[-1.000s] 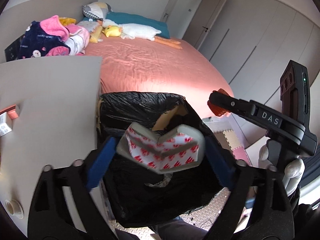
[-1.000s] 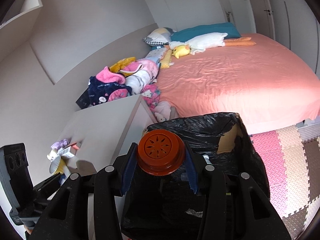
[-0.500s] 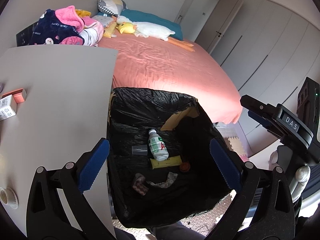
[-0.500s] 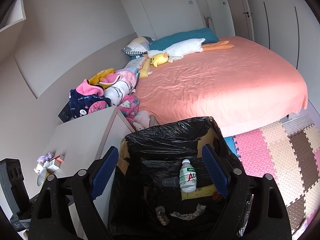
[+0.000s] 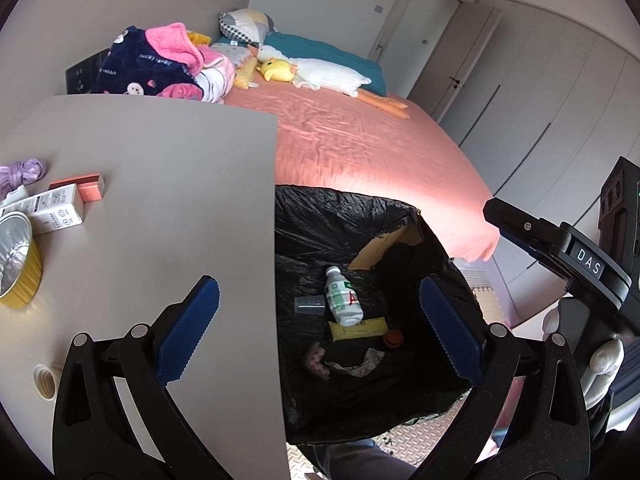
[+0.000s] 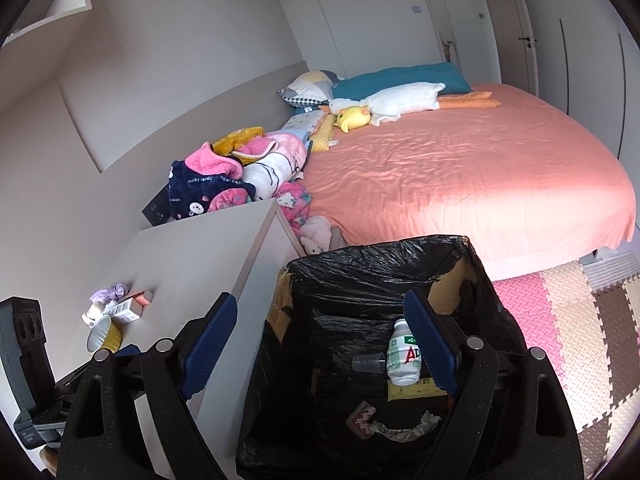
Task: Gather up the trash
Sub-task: 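Move the left gripper to the small white cup and grasp it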
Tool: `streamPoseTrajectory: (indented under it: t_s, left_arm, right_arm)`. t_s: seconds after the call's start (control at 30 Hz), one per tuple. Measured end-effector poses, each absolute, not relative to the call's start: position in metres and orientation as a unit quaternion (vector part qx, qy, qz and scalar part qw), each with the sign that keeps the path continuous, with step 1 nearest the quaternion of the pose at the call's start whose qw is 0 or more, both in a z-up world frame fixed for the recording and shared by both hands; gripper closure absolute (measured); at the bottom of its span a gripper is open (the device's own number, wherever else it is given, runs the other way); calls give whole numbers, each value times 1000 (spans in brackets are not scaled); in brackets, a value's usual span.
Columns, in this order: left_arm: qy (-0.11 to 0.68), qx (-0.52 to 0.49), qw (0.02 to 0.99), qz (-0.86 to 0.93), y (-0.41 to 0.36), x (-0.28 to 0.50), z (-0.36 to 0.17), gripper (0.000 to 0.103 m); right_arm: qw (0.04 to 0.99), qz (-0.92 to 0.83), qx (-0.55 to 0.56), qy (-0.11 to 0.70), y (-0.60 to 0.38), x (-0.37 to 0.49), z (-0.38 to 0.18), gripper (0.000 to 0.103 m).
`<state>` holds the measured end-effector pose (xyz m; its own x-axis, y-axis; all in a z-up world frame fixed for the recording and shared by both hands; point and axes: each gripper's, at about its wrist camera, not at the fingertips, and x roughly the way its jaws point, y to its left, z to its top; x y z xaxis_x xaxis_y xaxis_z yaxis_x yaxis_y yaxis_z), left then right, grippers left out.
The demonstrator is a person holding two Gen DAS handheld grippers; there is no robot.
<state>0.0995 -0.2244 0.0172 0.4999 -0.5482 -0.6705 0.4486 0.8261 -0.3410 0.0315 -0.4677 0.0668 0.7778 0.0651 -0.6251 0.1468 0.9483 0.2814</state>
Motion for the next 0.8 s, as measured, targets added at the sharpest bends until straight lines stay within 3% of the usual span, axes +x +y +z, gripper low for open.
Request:
streamPoseTrajectory:
  t_s: [0.8]
  left_arm:
    - [407, -54, 901, -139, -112, 78, 1, 6]
  right_arm:
    - [928, 74, 101, 351, -358, 55, 51, 18]
